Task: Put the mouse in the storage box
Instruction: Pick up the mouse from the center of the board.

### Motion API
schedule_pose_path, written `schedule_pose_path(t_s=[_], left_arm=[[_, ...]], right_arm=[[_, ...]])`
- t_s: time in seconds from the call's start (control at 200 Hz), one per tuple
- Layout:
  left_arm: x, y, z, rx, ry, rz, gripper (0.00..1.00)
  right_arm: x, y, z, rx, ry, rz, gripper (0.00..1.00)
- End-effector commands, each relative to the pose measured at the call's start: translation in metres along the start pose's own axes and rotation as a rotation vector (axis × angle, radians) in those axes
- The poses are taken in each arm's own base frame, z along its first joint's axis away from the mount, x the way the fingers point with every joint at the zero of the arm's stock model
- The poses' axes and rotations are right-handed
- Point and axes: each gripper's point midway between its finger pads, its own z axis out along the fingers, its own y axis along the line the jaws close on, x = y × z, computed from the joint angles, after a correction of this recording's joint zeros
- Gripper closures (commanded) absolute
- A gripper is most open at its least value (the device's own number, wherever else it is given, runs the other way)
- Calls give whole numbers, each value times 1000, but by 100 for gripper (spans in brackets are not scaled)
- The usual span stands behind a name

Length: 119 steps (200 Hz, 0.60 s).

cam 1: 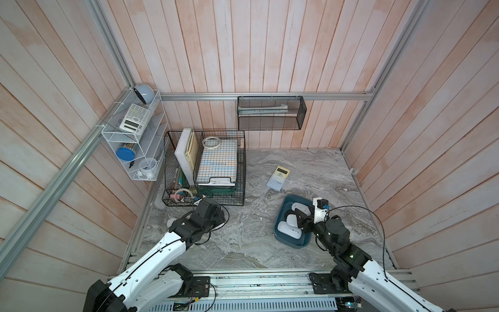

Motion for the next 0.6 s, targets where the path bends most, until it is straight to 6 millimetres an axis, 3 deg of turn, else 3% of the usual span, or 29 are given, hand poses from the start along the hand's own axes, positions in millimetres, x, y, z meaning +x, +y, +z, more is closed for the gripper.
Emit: schedule_pose_path(t_s=[0.0, 0.105, 0.21, 0.34, 0.46, 0.59], left_arm=[[-26, -63, -28, 245, -115, 174, 44], [-29, -97, -49, 399, -190, 294, 44], [-24, -121, -63, 534, -197, 400, 44], [-13, -138, -71, 653, -195, 502, 44], [-2, -156, -73, 788, -207, 580, 43], [2, -174, -70, 869, -281, 653, 43]], right_arm=[[-1, 10, 2, -64, -20, 33, 25], [-3, 30, 4, -166, 3, 49, 24], [-8, 38, 5, -197, 17, 50, 24], [-16, 47, 1, -246, -4, 76, 24], [-28, 70, -10, -371, 13, 109, 24], [-45, 77, -19, -393, 22, 159, 24]])
